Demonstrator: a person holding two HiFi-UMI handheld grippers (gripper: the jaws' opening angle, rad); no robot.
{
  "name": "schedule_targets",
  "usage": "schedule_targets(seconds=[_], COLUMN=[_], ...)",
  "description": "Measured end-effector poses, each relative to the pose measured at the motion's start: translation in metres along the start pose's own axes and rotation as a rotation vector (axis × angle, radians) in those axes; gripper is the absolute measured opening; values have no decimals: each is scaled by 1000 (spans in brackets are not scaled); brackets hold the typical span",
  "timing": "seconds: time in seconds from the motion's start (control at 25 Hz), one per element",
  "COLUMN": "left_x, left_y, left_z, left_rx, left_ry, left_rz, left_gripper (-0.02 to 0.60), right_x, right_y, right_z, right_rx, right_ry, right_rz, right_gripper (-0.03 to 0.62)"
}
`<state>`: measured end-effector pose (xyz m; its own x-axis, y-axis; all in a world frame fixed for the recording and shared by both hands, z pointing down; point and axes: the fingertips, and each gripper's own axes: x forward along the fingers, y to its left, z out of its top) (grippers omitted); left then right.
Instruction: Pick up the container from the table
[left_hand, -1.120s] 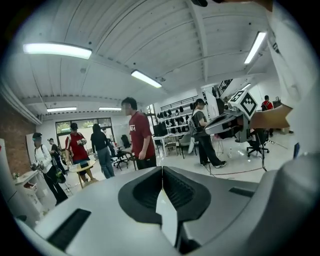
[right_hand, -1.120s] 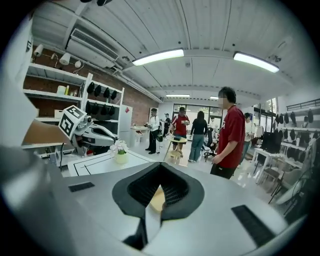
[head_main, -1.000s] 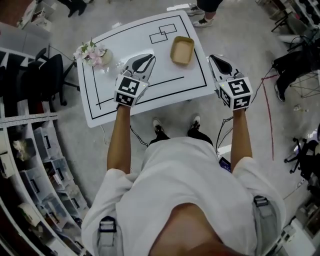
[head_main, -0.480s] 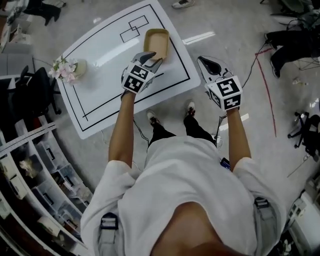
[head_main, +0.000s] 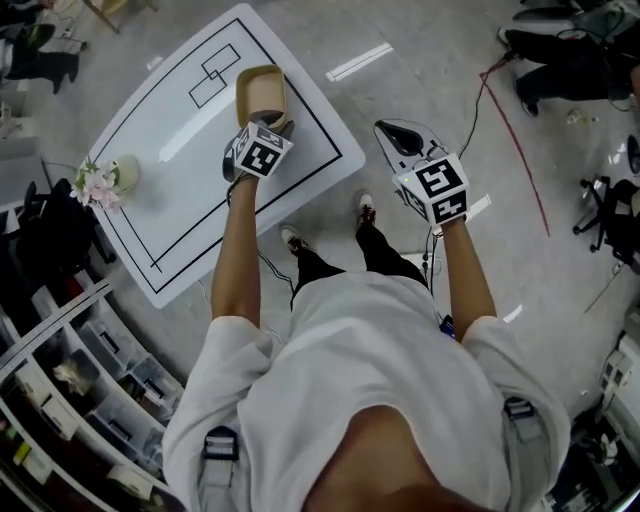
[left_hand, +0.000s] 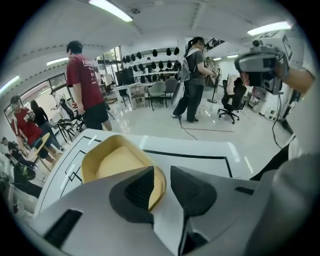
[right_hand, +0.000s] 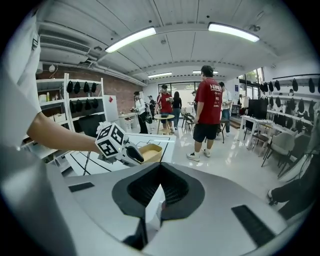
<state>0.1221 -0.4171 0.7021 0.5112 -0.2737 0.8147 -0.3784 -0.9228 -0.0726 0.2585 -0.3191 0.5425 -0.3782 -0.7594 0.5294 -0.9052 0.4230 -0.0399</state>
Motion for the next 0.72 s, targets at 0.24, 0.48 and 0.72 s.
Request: schedule_targets(seconds=[0.24,0.48,0.72], left_x=[11,-7,-71], left_y=[1,11,38], left_z=[-6,-6,-3], left_rx=[97,90,-18], left_ry=[99,76,-57], left_rz=[59,116,203], left_gripper=[58,34,33], right_x=[-11,-12,-6], right_y=[-12,-6,8], right_z=[-6,9,50], right_rx=[6,-19,-98], right_ry=[11,-15,-62], right_rz=[-11,-2,5], right_gripper=[14,14,14])
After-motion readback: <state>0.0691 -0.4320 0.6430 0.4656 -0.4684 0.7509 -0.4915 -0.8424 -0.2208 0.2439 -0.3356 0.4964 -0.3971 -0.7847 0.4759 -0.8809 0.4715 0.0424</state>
